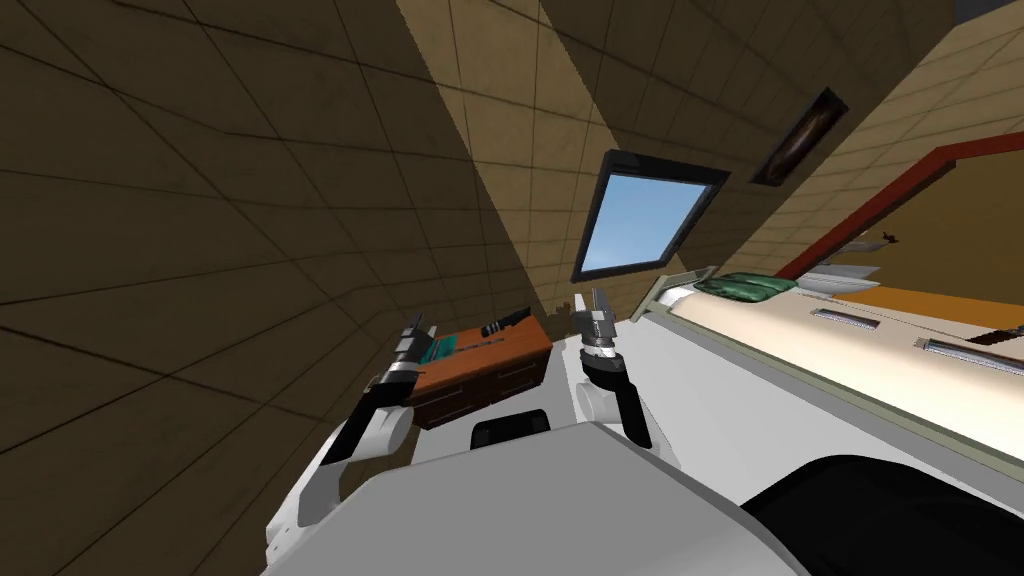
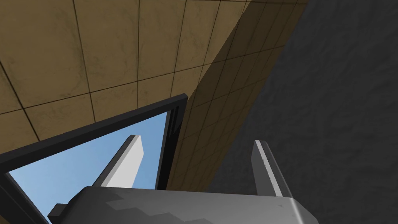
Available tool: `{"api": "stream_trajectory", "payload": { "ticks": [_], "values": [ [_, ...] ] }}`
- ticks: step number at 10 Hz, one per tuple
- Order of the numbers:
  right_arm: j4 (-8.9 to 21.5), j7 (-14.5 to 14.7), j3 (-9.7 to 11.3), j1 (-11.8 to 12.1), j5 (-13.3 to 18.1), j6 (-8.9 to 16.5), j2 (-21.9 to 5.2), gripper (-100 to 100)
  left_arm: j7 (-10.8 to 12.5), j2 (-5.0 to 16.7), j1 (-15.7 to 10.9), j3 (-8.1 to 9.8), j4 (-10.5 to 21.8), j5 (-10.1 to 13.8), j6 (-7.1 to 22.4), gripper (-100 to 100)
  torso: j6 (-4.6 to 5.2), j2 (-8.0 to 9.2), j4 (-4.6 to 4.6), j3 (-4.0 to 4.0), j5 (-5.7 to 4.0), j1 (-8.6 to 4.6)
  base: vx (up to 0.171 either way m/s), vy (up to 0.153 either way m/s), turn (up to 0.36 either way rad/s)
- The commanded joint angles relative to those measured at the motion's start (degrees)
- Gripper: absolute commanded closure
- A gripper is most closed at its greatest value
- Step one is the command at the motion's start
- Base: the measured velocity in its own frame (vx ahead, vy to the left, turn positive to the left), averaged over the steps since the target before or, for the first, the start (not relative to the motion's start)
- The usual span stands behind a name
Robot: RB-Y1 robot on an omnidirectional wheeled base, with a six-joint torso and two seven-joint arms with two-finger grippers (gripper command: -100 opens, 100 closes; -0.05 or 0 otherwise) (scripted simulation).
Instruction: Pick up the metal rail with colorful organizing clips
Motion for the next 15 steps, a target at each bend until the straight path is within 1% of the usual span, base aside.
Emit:
{"api": "stream_trajectory", "payload": {
  "ticks": [1,2,3,4,5,6,7,8,9,10,11,12,13,14,15],
  "values": [
    [0.00,0.00,0.00,0.00,0.00,0.00,0.00,0,1.15,1.62,-1.00,0.64,2.76,1.39,2.69,-100,0.00,0.00,0.00,0.00,0.00,0.00,-0.013,0.043,-0.289],
    [0.00,0.00,0.00,-0.01,0.00,0.00,0.00,0,2.17,3.01,-1.77,1.33,4.19,2.65,4.11,-100,0.04,0.02,0.00,0.01,0.00,0.02,-0.014,0.061,-0.448],
    [0.00,0.00,0.00,-0.01,0.00,0.00,0.00,0,2.17,3.01,-1.77,1.33,5.16,2.65,5.24,-100,0.05,0.02,0.01,0.01,0.01,0.08,-0.008,0.059,-0.223],
    [0.00,0.00,0.00,0.00,0.00,0.00,0.00,0,3.20,4.34,-2.56,2.12,6.86,3.91,7.25,-100,-0.01,0.00,0.00,0.00,0.01,0.07,-0.007,0.056,-0.317],
    [0.00,0.00,0.00,-0.01,0.00,0.00,0.00,0,3.20,4.34,-2.56,2.12,7.73,3.91,7.88,-100,0.04,-0.02,0.00,-0.01,0.01,0.08,-0.004,0.049,-0.212],
    [0.00,0.00,0.00,0.00,0.00,0.00,0.00,0,4.22,5.61,-3.38,3.01,9.61,5.16,10.26,-100,-0.01,-0.04,0.00,-0.02,0.01,0.04,-0.008,0.047,-0.391],
    [0.00,0.00,0.00,-0.01,0.00,0.00,0.00,0,4.22,5.61,-3.38,3.01,10.48,5.16,10.58,-100,0.04,-0.04,-0.01,-0.02,0.01,0.05,-0.011,0.051,-0.169],
    [0.00,0.00,-0.01,0.01,0.00,0.00,0.00,0,5.24,6.81,-4.23,4.01,13.39,6.39,12.28,-100,-0.03,-0.03,0.00,-0.02,0.01,0.04,-0.008,0.052,-0.291],
    [0.00,0.00,0.00,0.00,0.00,0.00,0.00,0,5.24,6.81,-4.23,4.01,13.39,6.39,13.34,-100,0.03,-0.05,0.00,-0.02,0.01,0.06,-0.015,0.046,-0.223],
    [0.00,0.00,-0.01,0.01,0.00,0.00,0.00,0,6.24,7.95,-5.09,5.12,16.19,7.60,15.81,-100,-0.02,-0.03,-0.01,-0.02,0.01,0.02,-0.017,0.048,-0.407],
    [0.00,0.00,0.00,-0.01,0.00,0.00,0.00,0,6.24,7.95,-5.09,5.12,16.44,7.60,16.14,-100,0.03,-0.02,0.00,-0.01,0.00,0.03,-0.015,0.058,-0.192],
    [0.00,0.00,-0.01,0.01,0.00,0.00,0.00,0,7.22,9.02,-5.96,6.33,18.12,8.77,18.97,-100,-0.04,-0.02,0.00,-0.01,0.01,0.05,-0.014,0.060,-0.334],
    [0.00,0.00,0.00,0.00,0.00,0.00,-0.01,0,7.22,9.02,-5.96,6.33,19.64,8.77,18.97,-100,0.02,-0.04,0.00,-0.02,0.01,0.09,-0.015,0.055,-0.225],
    [0.00,0.00,-0.01,0.01,0.00,0.00,-0.01,0,8.17,10.02,-6.84,7.64,22.08,9.91,21.22,-100,-0.04,-0.04,-0.01,-0.02,0.02,0.07,-0.027,0.056,-0.397],
    [0.00,0.00,0.00,0.00,0.00,0.00,-0.01,0,8.17,10.02,-6.84,7.64,22.98,9.91,21.80,-100,0.02,-0.01,0.00,-0.01,0.01,0.09,-0.025,0.054,-0.209]
  ]
}}
